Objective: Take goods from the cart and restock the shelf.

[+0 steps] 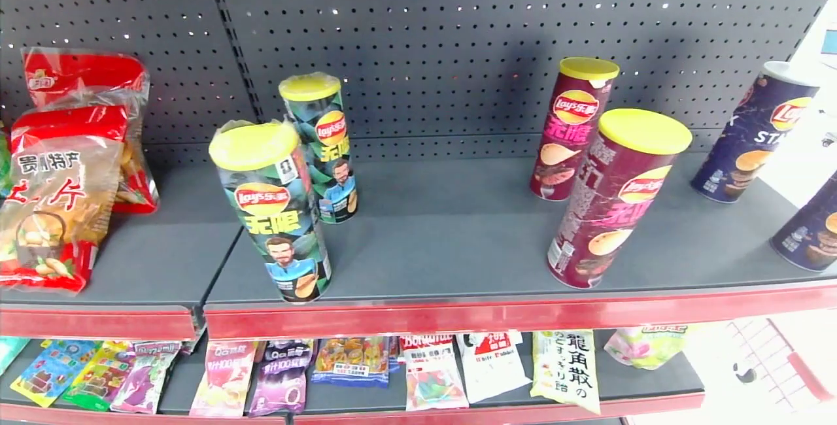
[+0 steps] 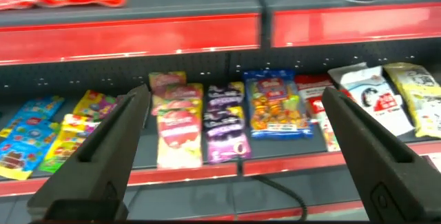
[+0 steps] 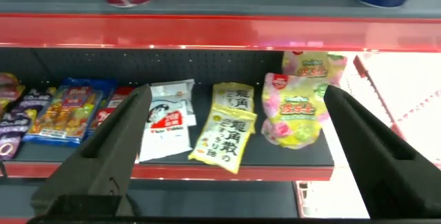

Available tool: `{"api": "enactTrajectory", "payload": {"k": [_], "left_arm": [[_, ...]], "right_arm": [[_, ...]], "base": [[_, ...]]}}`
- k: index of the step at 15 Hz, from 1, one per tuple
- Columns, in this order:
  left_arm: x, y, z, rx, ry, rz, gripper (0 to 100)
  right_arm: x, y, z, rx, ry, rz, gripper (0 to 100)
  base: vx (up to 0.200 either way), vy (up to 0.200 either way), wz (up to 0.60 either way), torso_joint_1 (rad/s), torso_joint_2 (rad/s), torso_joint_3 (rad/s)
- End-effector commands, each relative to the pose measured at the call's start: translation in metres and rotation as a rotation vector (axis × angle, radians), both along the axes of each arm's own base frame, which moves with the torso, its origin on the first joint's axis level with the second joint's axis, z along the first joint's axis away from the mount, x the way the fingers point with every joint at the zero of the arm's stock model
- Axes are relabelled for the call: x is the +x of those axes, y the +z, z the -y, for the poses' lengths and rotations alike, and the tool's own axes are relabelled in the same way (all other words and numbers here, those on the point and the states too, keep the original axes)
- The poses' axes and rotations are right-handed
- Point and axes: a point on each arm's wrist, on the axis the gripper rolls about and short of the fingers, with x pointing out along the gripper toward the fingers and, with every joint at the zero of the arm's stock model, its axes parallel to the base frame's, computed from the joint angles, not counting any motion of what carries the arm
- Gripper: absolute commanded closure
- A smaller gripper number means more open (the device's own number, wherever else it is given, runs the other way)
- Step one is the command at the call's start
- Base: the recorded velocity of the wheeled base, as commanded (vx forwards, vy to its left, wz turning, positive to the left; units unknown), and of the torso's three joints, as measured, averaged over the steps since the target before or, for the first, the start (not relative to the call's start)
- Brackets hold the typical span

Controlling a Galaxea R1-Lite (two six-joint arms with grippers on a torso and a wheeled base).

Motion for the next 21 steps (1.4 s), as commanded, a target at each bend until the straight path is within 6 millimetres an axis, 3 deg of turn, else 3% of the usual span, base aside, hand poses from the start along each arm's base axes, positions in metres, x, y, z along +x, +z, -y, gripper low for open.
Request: {"api": "enactTrajectory", "payload": {"k": [1, 9, 21], "left_arm": [[0.0002, 0.0001, 0.0000, 0.000, 0.000, -0.002, 0], [0.0002, 0.0001, 0.0000, 0.000, 0.000, -0.002, 0], [0.0002, 0.0001, 0.0000, 0.000, 0.000, -0.002, 0]], "right_arm": [[0.0001, 0.0001, 0.0000, -0.002, 0.001, -0.001, 0], [0.0001, 0.0001, 0.0000, -0.002, 0.001, -0.001, 0], [0.0001, 0.0000, 0.0000, 0.025, -0.001, -0.003, 0]], "base": [[0.000, -0.200, 0.00, 0.002, 0.00, 0.002], [0.000, -0.200, 0.00, 0.001, 0.00, 0.002], [0.000, 0.000, 0.00, 0.000, 0.00, 0.000]]}}
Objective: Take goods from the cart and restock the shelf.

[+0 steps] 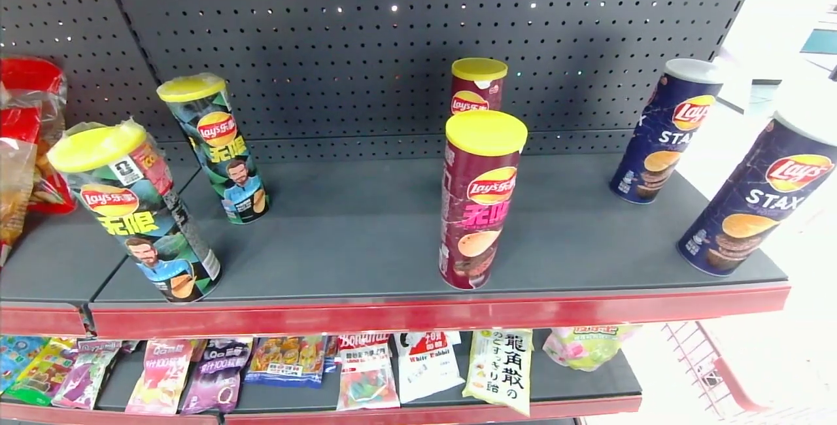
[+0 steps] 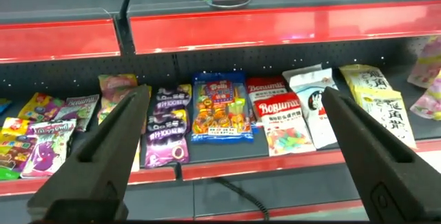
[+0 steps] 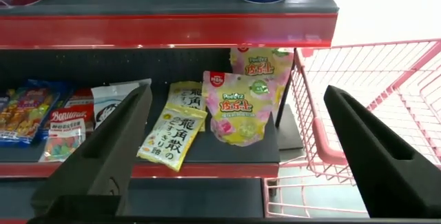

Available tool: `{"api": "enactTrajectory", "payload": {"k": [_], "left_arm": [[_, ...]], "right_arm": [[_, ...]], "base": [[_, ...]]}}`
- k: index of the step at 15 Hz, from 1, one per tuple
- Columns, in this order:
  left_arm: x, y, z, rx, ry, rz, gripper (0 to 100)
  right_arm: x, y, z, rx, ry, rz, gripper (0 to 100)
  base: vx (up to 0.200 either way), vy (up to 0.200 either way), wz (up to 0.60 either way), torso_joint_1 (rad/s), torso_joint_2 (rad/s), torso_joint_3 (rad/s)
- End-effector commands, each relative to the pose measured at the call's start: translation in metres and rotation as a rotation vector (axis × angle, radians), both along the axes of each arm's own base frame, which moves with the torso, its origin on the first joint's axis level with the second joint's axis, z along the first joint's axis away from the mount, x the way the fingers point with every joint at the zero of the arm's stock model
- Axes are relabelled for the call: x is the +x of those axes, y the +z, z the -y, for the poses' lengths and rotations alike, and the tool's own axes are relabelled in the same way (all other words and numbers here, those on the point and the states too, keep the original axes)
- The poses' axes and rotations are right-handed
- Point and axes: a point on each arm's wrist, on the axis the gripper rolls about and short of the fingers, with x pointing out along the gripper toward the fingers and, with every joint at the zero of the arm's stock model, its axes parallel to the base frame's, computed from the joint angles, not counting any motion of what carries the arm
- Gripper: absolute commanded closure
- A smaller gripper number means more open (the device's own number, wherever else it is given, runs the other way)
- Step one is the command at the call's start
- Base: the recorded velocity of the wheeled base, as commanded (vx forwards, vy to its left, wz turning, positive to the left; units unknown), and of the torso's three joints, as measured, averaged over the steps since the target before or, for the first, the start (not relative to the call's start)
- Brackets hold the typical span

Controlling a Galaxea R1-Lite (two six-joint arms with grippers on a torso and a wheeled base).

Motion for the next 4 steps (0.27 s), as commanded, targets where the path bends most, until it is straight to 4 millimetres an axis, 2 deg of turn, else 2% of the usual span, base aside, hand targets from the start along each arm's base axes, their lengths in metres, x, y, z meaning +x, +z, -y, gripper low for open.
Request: {"api": "enactTrajectory", "payload": {"k": [1, 4], "left_arm": [[0.0002, -0.0002, 0.0000, 0.001, 0.000, -0.002, 0], [0.0001, 0.0002, 0.0000, 0.000, 0.000, -0.001, 0]], "right_arm": [[0.0001, 0.0001, 0.0001, 0.001, -0.002, -0.001, 0], [0.0001, 0.0001, 0.0000, 0.001, 0.000, -0.001, 0]], "base": [[0.000, 0.000, 0.00, 0.000, 0.00, 0.000], [0.000, 0.000, 0.00, 0.000, 0.00, 0.000]]}}
